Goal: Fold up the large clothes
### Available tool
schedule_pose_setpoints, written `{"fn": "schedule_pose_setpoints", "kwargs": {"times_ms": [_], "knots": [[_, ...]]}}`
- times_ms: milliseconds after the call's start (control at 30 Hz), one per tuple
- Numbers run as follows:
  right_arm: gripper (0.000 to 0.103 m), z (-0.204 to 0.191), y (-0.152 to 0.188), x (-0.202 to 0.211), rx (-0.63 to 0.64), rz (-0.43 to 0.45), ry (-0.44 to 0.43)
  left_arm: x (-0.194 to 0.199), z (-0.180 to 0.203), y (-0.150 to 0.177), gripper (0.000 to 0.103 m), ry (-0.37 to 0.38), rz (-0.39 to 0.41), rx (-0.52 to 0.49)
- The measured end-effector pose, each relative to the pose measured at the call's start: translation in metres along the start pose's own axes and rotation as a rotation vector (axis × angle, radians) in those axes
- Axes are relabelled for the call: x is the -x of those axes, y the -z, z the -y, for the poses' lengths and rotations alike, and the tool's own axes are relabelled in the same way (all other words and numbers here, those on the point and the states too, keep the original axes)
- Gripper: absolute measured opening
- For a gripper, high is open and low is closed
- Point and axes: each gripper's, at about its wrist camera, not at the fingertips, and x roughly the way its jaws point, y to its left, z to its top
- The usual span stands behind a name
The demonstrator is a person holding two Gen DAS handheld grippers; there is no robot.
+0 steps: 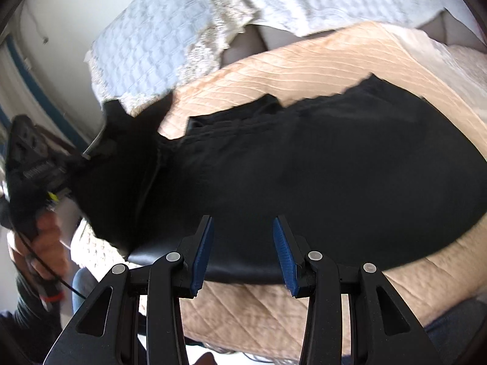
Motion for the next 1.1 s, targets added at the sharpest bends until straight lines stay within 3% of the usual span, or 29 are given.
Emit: {"fn": "schedule_pose_setpoints", "kwargs": {"times_ms": [167,267,333,433,567,700,800,867,900,933,1100], "knots": [[0.042,0.015,0.002,0.001,-0.054,0.002,-0.023,-0.068,0.004,0.031,0.010,0.015,-0.149,-0.015],[0.045,0.021,0.001,0.000,-0.092,-0.002,-0.071,-0.057,0.011,0.032,0.019,0.037,-0.149,-0.050],[0.053,0.020,-0.004,-0.002,-0.115,0.001,-0.111,-0.037,0.012,0.026,0.021,0.094,-0.139,-0.050],[0.056,0.015,-0.013,-0.012,-0.134,-0.010,-0.179,0.004,0.001,0.020,0.034,0.131,-0.071,-0.059],[0.064,0.006,-0.027,-0.036,-0.161,-0.042,-0.281,0.028,-0.038,0.012,0.039,-0.011,0.011,-0.049],[0.064,-0.003,-0.044,-0.079,-0.152,-0.106,-0.271,0.020,-0.075,0.018,0.039,-0.100,-0.018,-0.023],[0.064,-0.015,-0.052,-0.096,-0.129,-0.127,-0.284,0.007,-0.085,0.026,0.039,-0.114,-0.042,-0.012],[0.055,-0.028,-0.056,-0.102,-0.104,-0.136,-0.288,0.001,-0.087,0.032,0.039,-0.121,-0.057,-0.017],[0.021,-0.034,-0.057,-0.104,-0.084,-0.141,-0.268,-0.002,-0.086,0.033,0.039,-0.126,-0.056,-0.024],[0.009,-0.037,-0.058,-0.105,-0.066,-0.145,-0.242,-0.003,-0.084,0.034,0.039,-0.133,-0.052,-0.034],[0.009,-0.034,-0.066,-0.071,-0.066,-0.070,-0.278,0.000,-0.074,0.030,0.039,-0.114,-0.039,-0.061]]}}
